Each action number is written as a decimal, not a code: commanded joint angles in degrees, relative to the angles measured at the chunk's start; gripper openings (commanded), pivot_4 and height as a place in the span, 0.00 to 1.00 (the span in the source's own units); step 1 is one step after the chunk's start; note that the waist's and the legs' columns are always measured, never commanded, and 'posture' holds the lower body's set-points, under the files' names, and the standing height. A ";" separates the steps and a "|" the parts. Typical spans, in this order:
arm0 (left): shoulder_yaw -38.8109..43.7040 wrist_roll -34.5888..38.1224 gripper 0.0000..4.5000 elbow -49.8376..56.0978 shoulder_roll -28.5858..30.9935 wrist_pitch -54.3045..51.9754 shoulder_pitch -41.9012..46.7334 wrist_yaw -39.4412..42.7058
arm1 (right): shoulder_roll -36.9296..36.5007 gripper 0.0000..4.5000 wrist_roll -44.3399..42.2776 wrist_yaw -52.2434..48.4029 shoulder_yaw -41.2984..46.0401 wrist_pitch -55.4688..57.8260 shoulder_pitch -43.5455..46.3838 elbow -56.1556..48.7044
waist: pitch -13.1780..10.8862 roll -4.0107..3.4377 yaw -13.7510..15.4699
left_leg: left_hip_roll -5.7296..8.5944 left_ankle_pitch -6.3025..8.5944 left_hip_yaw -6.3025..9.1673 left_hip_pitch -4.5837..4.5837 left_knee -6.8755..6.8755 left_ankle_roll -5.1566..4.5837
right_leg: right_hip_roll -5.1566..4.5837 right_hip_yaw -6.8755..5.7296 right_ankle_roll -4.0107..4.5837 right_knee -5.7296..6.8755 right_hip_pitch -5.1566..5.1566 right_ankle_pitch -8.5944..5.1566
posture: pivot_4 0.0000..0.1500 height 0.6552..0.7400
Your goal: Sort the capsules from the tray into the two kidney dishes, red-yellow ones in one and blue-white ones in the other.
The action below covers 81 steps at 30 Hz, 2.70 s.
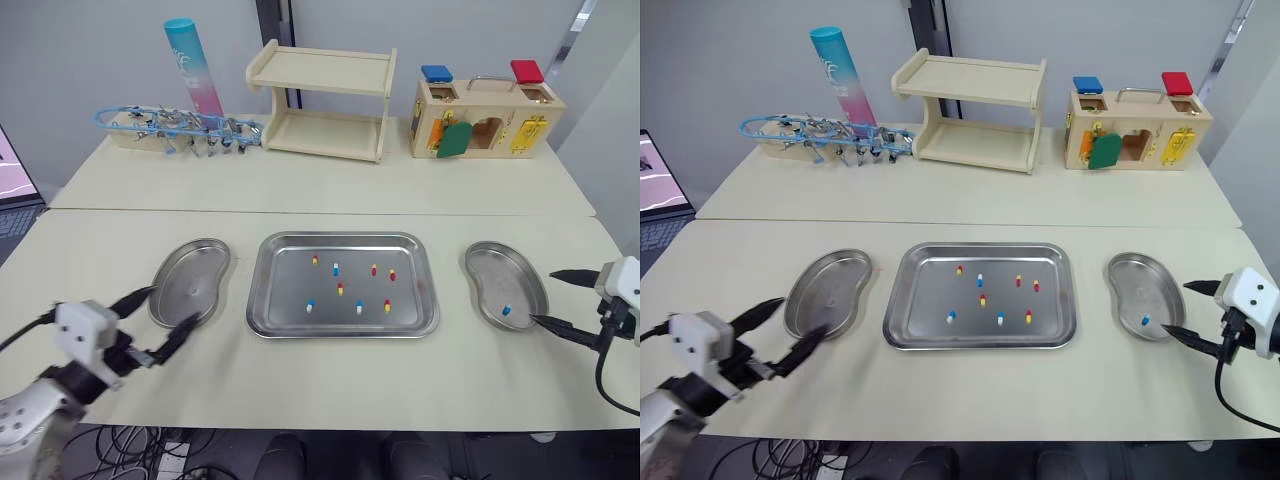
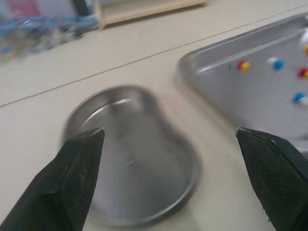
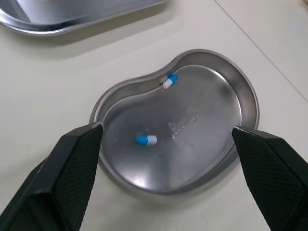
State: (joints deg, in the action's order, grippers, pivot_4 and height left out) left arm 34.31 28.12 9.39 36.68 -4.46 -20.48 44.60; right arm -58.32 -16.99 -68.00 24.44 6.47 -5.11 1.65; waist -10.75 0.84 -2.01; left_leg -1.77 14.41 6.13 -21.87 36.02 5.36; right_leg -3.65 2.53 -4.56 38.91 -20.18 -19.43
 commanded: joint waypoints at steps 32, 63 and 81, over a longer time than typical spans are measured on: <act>8.68 4.20 1.00 -1.35 3.17 0.13 -9.43 11.80 | -7.75 1.00 -3.97 -10.59 -1.37 -2.53 2.38 3.65 | 0.02 0.01 0.01 | -0.05 0.00 -0.07 0.03 -0.01 0.01 | -0.01 0.01 0.00 0.04 0.02 0.00 | 1.00 1.00; -15.05 4.55 1.00 18.07 -6.92 5.55 -12.89 17.11 | 33.31 0.55 9.90 11.07 -55.81 24.64 48.53 -9.88 | 0.06 0.09 -0.08 | -0.06 -0.01 0.08 -0.04 0.01 0.02 | 0.04 -0.05 0.02 0.07 -0.10 0.01 | 1.00 1.00; -16.71 3.43 1.00 16.22 -6.88 7.99 -12.58 17.27 | 44.63 0.55 20.06 4.42 -60.05 9.82 58.19 19.64 | 0.06 0.08 -1.04 | -0.06 0.00 0.11 -0.02 -0.01 0.01 | 0.05 -0.06 0.02 0.11 -0.15 0.01 | 1.00 1.00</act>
State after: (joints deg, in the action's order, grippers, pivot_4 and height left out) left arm 17.78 31.31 24.89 29.84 2.16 -32.80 61.86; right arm -14.29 3.25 -62.88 -36.79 17.47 51.31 21.15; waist -10.70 0.92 -3.06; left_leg -1.83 14.41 6.24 -21.91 36.01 5.38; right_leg -3.60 2.47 -4.53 39.03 -20.34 -19.42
